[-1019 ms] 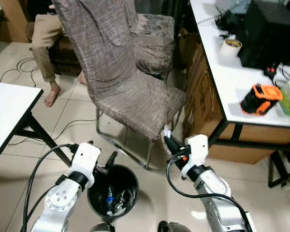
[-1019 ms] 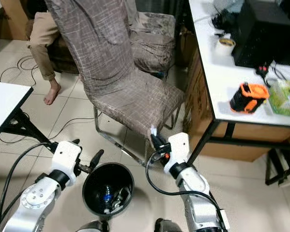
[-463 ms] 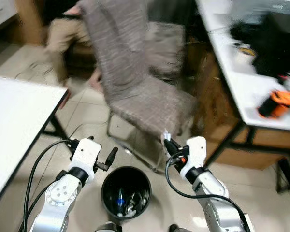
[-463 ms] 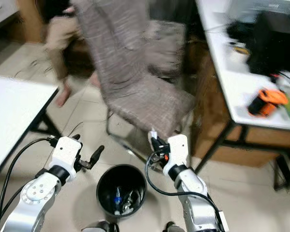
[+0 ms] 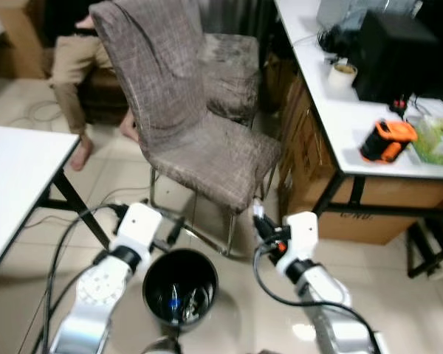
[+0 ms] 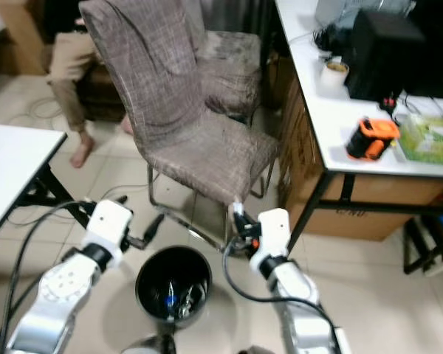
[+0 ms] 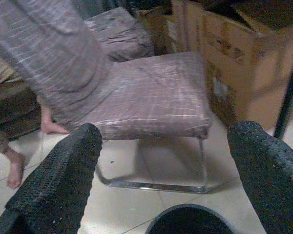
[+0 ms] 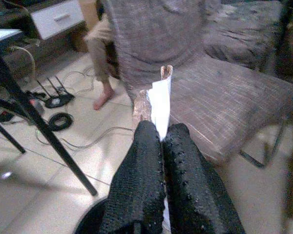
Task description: Picking trash to rubbish bin
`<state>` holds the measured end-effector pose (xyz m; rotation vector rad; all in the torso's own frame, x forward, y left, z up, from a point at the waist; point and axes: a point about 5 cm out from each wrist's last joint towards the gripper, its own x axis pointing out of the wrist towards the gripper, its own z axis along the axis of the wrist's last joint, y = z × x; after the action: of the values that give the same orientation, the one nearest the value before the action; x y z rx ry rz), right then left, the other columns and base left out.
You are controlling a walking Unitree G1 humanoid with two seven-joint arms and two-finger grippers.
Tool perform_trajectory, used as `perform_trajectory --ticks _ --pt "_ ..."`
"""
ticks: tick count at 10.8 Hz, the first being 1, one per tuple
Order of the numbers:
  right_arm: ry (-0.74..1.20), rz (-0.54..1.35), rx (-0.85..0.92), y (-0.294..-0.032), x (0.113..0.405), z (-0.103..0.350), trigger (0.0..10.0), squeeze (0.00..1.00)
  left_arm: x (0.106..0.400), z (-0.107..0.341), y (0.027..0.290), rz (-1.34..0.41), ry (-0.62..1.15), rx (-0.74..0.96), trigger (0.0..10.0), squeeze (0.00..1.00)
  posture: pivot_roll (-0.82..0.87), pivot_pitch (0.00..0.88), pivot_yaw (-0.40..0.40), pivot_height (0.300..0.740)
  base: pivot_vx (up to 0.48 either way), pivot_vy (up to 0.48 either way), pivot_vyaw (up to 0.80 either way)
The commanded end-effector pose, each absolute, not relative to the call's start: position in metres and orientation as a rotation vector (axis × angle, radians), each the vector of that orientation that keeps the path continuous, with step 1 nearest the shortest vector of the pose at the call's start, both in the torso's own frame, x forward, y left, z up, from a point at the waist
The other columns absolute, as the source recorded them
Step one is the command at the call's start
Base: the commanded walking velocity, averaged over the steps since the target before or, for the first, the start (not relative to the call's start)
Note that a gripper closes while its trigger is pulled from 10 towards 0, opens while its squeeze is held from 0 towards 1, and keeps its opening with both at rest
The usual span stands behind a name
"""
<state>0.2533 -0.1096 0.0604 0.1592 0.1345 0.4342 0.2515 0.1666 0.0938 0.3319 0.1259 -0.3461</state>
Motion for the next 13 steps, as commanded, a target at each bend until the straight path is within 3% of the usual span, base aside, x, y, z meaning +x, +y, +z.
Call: perform_trajectory --ticks 1,4,10,13 --pt "0.146 0.429 0.162 -0.1084 0.2531 0.0592 10.0 0.0 0.2515 0.0925 0.17 -0.337 0.138 0.346 10.0 0.0 0.05 0.109 -0.018 0.74 0.0 0.0 0.0" --pt "0.153 0.441 0.153 -0.1066 0.2546 0.0587 10.0 0.0 0.2529 0.0911 0.1717 -0.338 0.156 0.346 10.0 0.0 0.06 0.109 -0.011 0.74 0.0 0.097 0.0" --pt "0.161 0.429 0.167 -0.107 0.2533 0.0571 10.0 0.0 0.2554 0.0933 0.1708 -0.348 0.142 0.359 10.0 0.0 0.06 0.111 -0.006 0.74 0.0 0.446 0.0" --pt "0.164 0.419 0.169 -0.1085 0.251 0.0556 10.0 0.0 0.2527 0.0925 0.1644 -0.377 0.129 0.393 10.0 0.0 0.05 0.114 -0.003 0.74 0.0 -0.48 0.0"
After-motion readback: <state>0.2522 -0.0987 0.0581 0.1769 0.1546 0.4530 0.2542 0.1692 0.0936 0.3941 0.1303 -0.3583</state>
